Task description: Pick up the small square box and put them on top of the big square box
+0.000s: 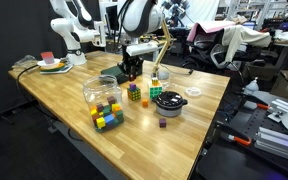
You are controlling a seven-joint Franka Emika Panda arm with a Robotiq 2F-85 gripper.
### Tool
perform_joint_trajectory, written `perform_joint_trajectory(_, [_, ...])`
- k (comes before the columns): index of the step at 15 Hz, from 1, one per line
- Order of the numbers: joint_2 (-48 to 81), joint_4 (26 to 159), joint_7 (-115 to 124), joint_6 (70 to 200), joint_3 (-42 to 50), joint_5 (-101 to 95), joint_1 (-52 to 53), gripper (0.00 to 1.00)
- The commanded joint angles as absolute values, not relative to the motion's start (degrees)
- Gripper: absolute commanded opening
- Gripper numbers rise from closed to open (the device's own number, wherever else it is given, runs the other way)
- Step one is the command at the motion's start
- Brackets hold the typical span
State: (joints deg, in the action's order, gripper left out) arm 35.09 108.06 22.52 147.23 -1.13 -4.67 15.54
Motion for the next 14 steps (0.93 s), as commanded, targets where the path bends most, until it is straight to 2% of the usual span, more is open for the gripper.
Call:
perform_joint_trajectory(1, [35.9,106.8,22.3,145.2,-0.9,-3.2,15.6,0.07])
perform_joint_trajectory(14, [38.1,105.3,21.9,143.9,-1.3,-3.1,15.6,0.07])
